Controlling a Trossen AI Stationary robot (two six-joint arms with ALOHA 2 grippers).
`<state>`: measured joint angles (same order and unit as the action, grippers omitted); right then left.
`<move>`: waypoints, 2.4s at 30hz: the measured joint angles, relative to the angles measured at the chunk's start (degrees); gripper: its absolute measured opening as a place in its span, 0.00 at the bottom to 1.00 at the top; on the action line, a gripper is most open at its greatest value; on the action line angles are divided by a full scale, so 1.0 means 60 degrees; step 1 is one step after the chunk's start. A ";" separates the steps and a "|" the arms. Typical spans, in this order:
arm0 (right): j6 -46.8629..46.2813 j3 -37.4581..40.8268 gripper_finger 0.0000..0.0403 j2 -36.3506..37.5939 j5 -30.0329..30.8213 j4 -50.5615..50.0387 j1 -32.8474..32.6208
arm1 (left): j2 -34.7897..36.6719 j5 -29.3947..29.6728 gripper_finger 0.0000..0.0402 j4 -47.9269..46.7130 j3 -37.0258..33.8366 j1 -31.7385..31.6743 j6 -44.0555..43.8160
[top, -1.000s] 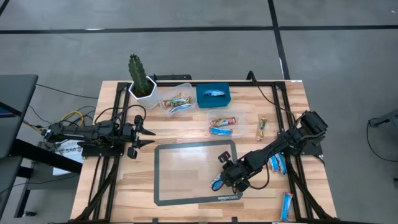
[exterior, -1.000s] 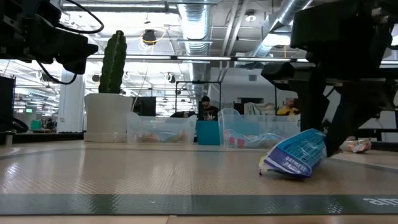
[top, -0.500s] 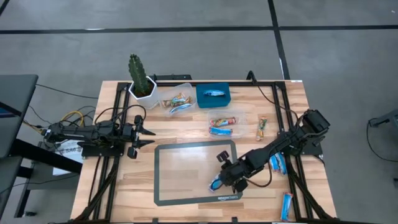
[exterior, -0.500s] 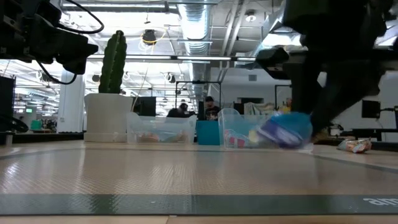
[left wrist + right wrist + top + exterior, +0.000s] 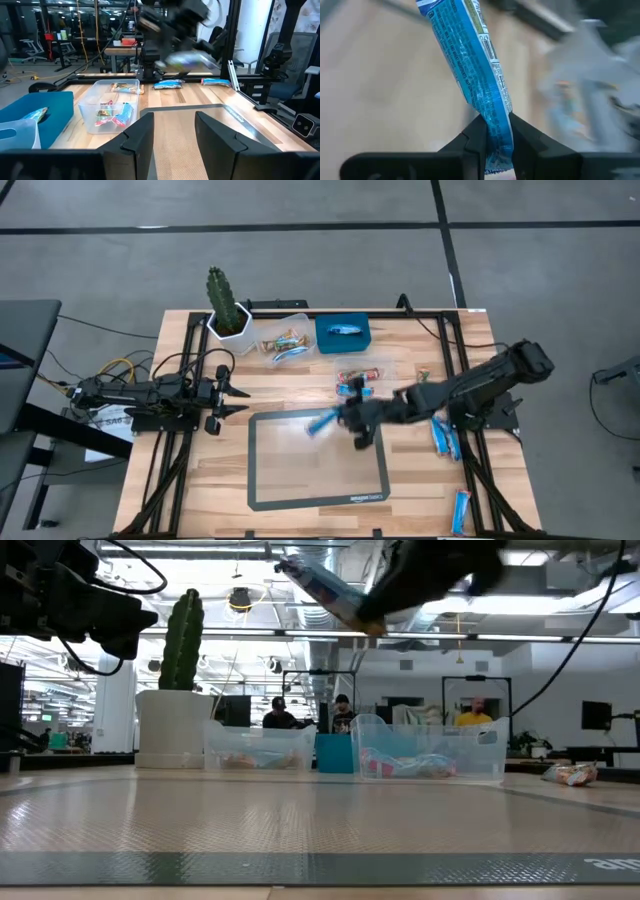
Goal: Pick and place Granola Bars by type
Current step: Put the blue granola bar into the blue bin
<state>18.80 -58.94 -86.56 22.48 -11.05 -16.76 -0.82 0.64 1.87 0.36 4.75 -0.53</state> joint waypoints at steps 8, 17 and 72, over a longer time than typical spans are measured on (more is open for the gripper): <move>0.0098 0.0000 0.14 0.0768 0.0816 0.1070 0.2107 | 0.0003 0.0000 0.34 0.0003 -0.0001 0.0000 0.0014; -0.0131 0.0000 0.14 0.0886 0.0812 0.1290 0.4866 | 0.0001 0.0000 0.34 0.0000 0.0001 0.0001 0.0019; 0.1451 0.0000 0.30 -0.1716 -0.0518 0.0776 0.7648 | 0.0000 0.0000 0.34 0.0000 0.0000 0.0003 0.0036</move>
<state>27.51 -58.94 -96.86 19.37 -6.39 29.12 -0.82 0.64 1.87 0.37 4.77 -0.31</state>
